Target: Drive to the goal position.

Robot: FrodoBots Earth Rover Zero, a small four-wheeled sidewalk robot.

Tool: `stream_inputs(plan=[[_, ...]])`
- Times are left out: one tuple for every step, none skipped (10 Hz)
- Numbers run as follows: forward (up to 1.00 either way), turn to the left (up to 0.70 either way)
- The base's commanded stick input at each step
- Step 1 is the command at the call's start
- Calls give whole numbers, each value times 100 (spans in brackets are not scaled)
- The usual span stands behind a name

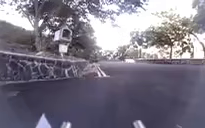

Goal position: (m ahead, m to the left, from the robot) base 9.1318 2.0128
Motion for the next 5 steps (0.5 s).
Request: stream_inputs(plan=[[67,-16],[67,-26],[67,-17],[67,-6],[67,2]])
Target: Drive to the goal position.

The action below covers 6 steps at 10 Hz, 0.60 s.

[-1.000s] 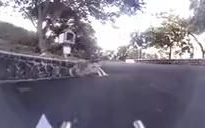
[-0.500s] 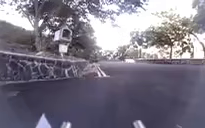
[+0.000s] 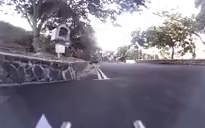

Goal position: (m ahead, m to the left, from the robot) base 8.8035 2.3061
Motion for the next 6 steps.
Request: stream_inputs(plan=[[67,2],[67,2],[67,2],[67,2],[67,2],[67,2]])
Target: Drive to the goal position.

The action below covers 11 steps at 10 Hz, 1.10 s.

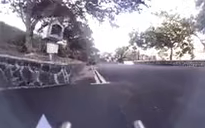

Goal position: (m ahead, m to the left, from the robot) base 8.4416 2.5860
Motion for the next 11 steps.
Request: stream_inputs(plan=[[67,2],[67,2],[67,2],[67,2],[67,2],[67,2],[67,2],[67,2],[67,2],[67,2],[67,2]])
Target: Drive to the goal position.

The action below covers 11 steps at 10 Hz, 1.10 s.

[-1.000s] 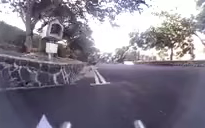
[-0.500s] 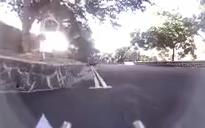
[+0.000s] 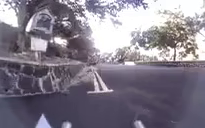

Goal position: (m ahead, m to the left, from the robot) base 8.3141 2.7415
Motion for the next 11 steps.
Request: stream_inputs(plan=[[67,2],[67,2],[67,2],[67,2],[67,2],[67,2],[67,2],[67,2],[67,2],[67,2],[67,2]])
